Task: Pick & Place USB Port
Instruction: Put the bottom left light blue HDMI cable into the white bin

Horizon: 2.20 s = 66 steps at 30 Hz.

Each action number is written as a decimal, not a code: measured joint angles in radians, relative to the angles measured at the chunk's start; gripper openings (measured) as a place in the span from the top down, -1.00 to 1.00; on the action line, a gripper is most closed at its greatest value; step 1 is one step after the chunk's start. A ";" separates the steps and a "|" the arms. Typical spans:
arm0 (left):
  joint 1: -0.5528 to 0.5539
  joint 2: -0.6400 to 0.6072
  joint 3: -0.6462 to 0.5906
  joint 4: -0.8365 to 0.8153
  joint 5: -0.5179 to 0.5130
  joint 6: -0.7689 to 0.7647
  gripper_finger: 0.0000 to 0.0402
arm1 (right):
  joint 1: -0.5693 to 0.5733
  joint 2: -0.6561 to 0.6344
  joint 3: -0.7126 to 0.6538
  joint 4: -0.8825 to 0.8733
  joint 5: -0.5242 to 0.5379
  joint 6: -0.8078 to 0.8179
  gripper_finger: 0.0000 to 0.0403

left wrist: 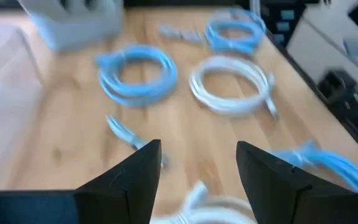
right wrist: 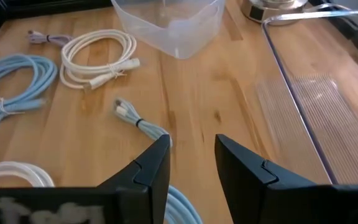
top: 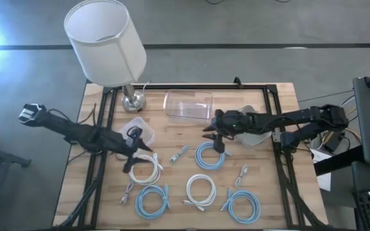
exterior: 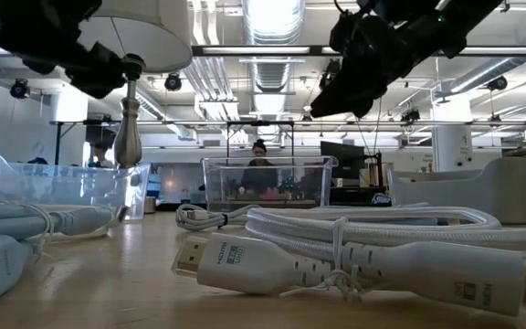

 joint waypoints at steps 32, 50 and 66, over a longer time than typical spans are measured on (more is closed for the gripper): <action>-0.270 0.758 0.109 0.348 0.020 -0.269 -0.06 | 0.004 0.024 0.012 0.009 0.000 -0.007 0.54; -0.274 0.820 0.129 0.317 0.074 -0.242 0.28 | 0.033 0.024 0.011 0.009 0.000 -0.008 0.61; -0.274 0.678 0.186 0.302 -0.044 -0.179 0.67 | 0.055 0.024 0.010 0.009 0.000 -0.008 0.58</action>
